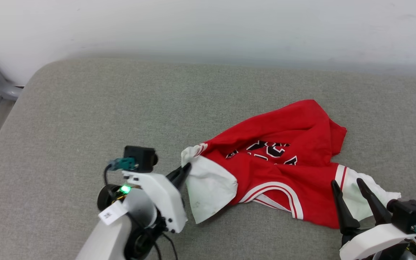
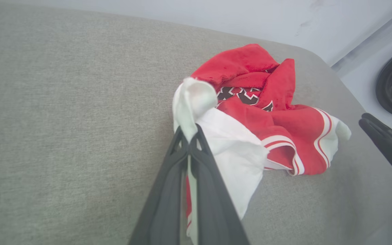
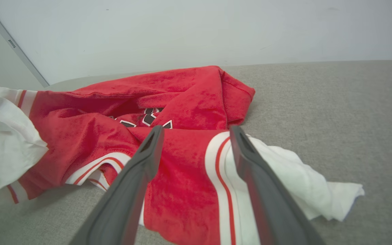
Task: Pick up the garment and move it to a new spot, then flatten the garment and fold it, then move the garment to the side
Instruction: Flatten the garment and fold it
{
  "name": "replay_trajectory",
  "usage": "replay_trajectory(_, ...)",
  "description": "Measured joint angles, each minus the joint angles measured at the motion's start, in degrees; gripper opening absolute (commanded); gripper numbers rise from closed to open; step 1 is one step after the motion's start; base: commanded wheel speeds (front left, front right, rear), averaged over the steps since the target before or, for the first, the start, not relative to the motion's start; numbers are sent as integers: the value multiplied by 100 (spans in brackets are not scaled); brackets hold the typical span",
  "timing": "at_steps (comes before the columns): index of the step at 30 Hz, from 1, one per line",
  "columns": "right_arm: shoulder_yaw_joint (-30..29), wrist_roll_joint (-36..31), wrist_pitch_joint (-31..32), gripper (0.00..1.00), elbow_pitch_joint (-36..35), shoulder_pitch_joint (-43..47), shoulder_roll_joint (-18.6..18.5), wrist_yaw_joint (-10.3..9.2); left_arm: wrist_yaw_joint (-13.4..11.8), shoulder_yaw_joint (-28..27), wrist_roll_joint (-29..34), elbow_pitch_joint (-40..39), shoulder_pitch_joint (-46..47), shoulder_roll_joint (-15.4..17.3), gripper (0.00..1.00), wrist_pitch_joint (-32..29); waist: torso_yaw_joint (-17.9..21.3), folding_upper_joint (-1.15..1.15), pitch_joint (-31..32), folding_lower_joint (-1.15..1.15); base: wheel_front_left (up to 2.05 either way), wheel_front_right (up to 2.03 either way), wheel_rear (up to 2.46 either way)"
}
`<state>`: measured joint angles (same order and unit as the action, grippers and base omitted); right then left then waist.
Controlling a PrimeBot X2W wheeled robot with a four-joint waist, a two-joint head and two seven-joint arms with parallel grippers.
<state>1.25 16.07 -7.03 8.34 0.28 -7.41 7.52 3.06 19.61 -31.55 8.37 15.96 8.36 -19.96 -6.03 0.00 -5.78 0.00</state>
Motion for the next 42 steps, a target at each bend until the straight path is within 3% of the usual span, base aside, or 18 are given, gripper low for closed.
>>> replay_trajectory(10,18,-44,62,100,47,-51,-7,0,370,-127,-545,546,-72,693,0,-81,-24,0,-140,0,0,0,0)
replay_trajectory(11,19,-49,92,100,47,-66,-14,-1,398,-105,-543,655,5,787,28,-31,-14,0,-157,0,0,0,0)
replay_trajectory(12,20,-52,102,100,48,-92,-19,0,400,-89,-504,777,87,886,100,36,-1,0,-174,0,0,0,0)
replay_trajectory(15,22,-59,114,100,45,-135,-29,0,278,-1,126,1266,319,1319,100,349,32,0,-217,0,0,0,0)
replay_trajectory(16,31,-78,119,100,49,-135,-25,0,-76,-7,598,1792,491,1561,100,670,54,0,-227,0,0,0,0)
replay_trajectory(21,5,-94,119,100,96,-112,-1,0,-332,12,780,2268,647,1435,100,1107,25,0,-156,0,0,0,0)
replay_trajectory(27,-29,-92,104,100,83,-74,11,0,-290,48,783,2280,670,1095,100,1935,-63,0,35,0,0,0,0)
replay_trajectory(34,-216,-92,116,100,-67,121,-70,0,-296,86,853,1746,516,767,100,3207,-175,0,377,0,0,0,0)
replay_trajectory(42,-399,-93,248,100,-434,327,-105,0,-698,-149,1170,644,-291,416,100,3486,-290,0,616,0,0,0,0)
